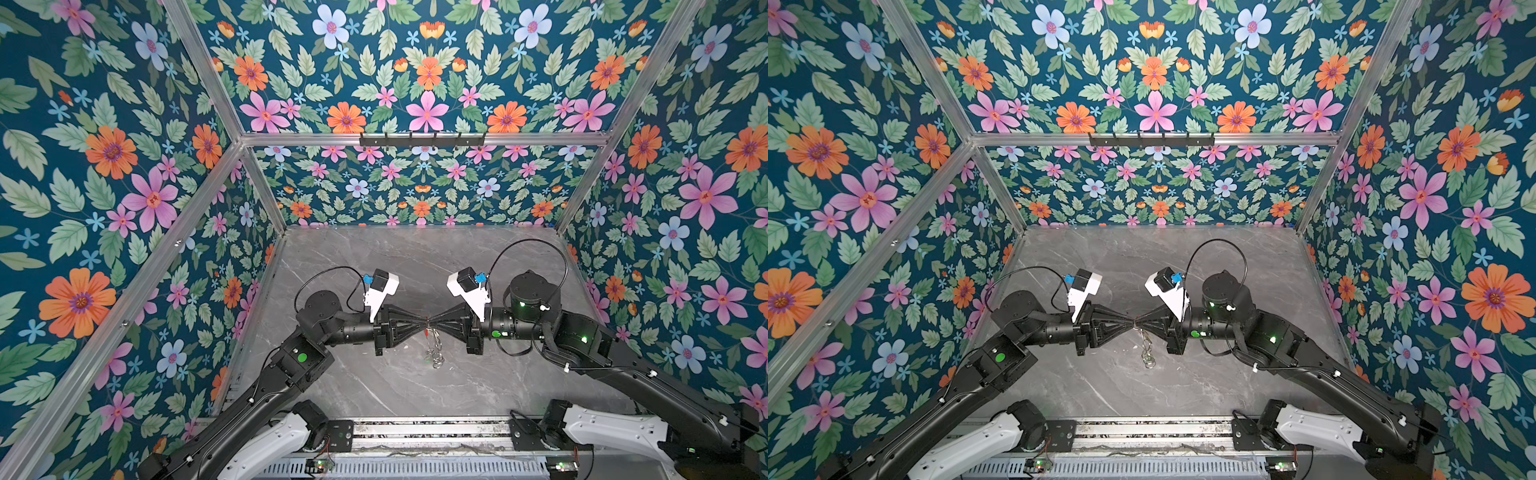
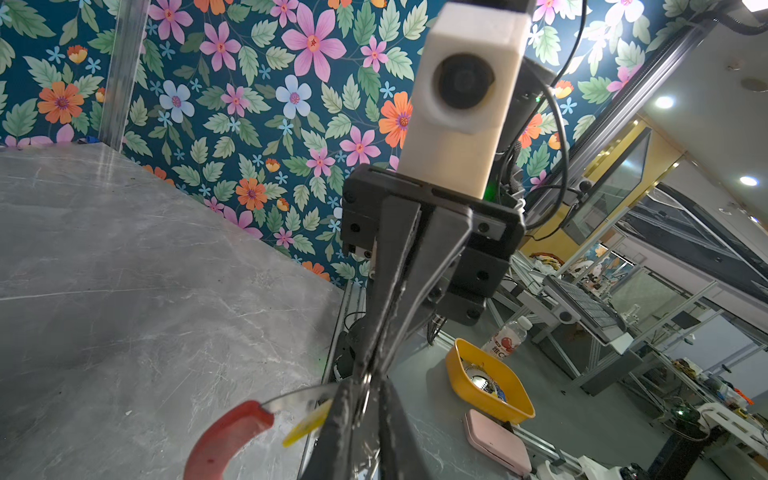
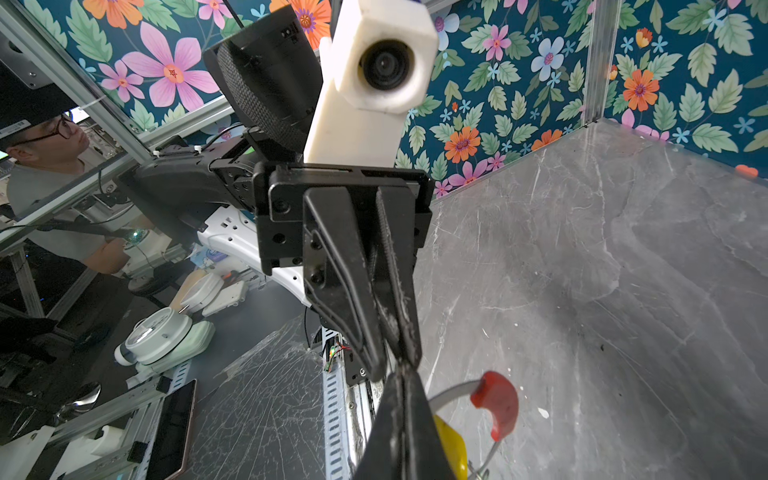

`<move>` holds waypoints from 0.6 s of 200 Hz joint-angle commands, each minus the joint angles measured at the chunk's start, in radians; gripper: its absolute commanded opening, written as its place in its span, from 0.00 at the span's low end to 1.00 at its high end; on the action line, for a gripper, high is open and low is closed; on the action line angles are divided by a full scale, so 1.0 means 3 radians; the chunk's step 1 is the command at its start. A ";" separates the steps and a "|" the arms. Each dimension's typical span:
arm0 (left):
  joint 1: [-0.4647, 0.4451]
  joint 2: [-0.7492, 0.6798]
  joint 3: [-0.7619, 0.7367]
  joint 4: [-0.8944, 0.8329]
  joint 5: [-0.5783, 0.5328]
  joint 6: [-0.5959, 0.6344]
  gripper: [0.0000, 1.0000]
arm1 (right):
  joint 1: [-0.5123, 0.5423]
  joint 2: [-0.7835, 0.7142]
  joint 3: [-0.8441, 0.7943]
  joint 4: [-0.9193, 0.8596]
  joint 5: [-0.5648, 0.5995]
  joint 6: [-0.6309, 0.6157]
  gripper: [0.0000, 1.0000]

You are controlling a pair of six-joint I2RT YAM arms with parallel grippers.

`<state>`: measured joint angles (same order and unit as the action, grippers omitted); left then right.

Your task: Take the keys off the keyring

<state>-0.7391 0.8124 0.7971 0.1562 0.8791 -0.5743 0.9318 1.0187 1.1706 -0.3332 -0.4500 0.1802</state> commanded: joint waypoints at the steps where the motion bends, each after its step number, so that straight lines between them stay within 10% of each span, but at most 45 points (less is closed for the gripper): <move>1: 0.0001 0.0007 0.0027 0.0011 0.0081 0.0026 0.13 | -0.0001 0.0005 0.0028 0.0077 0.0065 -0.0049 0.00; 120: 0.0003 0.0016 -0.0053 0.0214 0.0119 -0.0088 0.03 | 0.0003 0.0061 0.0025 0.0130 0.0063 -0.0033 0.00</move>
<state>-0.7376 0.8204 0.7876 0.1608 0.8879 -0.5785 0.9318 1.0328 1.1748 -0.3374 -0.4377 0.1768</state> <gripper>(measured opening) 0.050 0.050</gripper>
